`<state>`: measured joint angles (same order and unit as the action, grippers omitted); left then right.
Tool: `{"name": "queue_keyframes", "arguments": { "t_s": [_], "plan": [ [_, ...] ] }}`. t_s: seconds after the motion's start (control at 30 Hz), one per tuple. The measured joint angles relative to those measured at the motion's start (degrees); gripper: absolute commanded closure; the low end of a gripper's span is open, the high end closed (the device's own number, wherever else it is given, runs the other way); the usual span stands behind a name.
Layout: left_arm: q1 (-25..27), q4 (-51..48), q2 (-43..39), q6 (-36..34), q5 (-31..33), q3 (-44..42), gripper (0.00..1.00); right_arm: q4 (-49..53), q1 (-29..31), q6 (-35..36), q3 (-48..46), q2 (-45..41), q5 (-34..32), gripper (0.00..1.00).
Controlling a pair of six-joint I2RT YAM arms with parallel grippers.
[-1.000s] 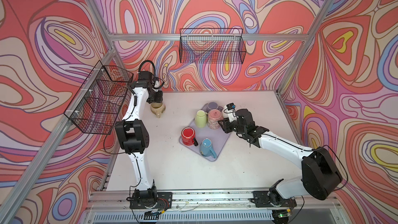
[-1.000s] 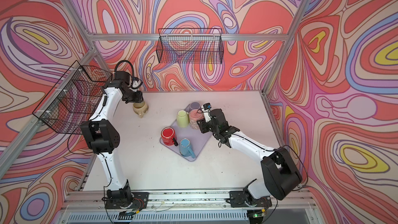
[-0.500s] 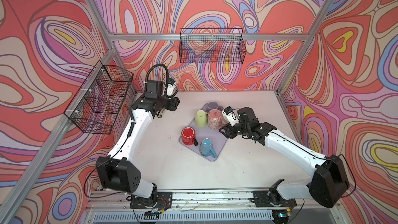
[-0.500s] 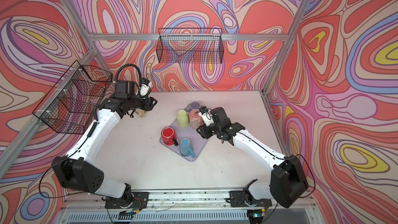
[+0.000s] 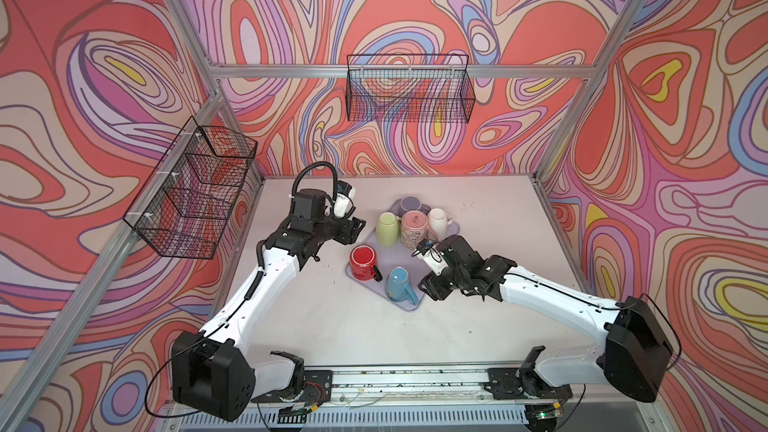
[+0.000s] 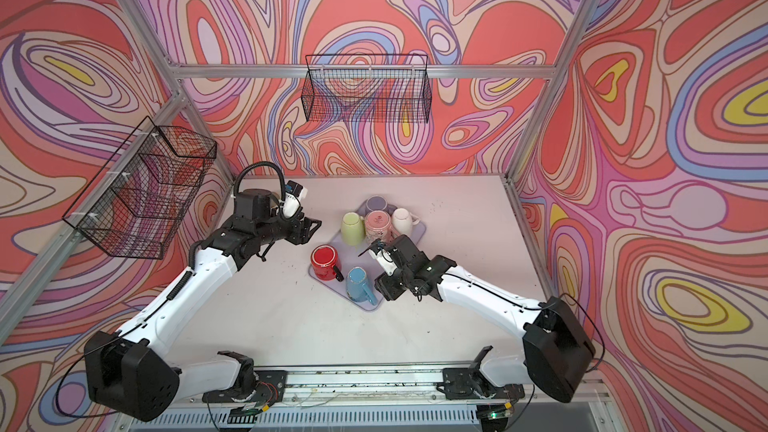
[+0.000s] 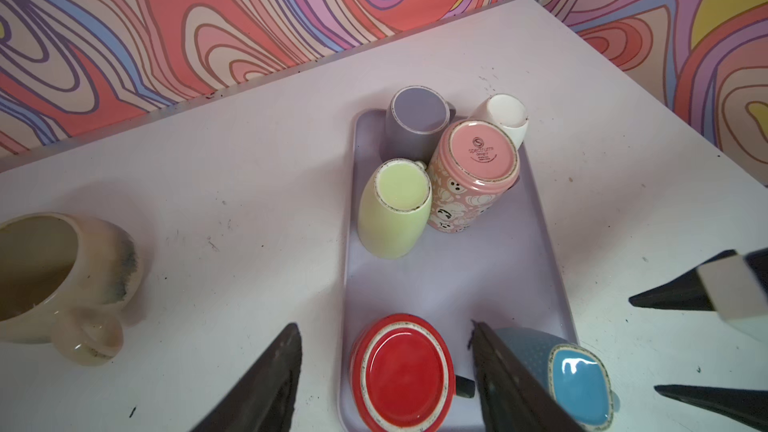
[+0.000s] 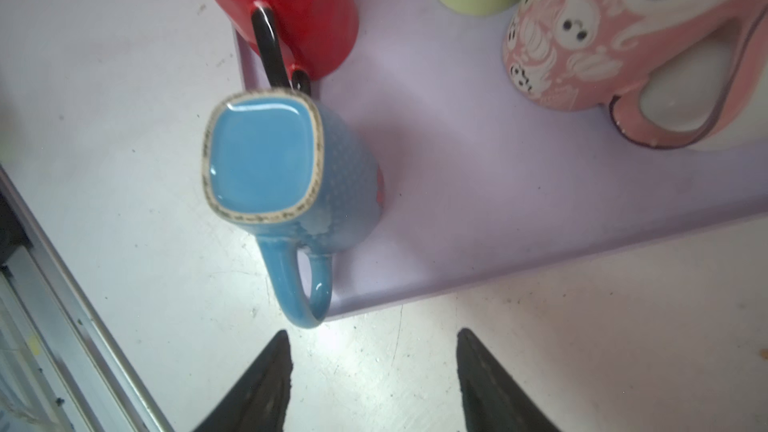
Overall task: Turn the mug right side up
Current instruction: 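Move the right gripper toward the blue mug while the left arm withdraws, then grasp the light blue mug's rim with the right gripper and lift it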
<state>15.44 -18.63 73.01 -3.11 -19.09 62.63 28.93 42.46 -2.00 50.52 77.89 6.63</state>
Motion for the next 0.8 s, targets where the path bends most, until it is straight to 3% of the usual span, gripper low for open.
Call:
{"name": "queue_keyframes", "arguments": {
  "t_s": [0.57,0.8],
  "plan": [
    [0.4,1.8,-0.3,0.8,-0.9,-0.2,0.32,-4.9,4.8,-2.1,-3.4,2.0,-0.2,0.40],
    [0.4,1.8,-0.3,0.8,-0.9,-0.2,0.32,-6.5,7.8,-2.3,-2.8,6.7,-0.8,0.42]
  ]
}}
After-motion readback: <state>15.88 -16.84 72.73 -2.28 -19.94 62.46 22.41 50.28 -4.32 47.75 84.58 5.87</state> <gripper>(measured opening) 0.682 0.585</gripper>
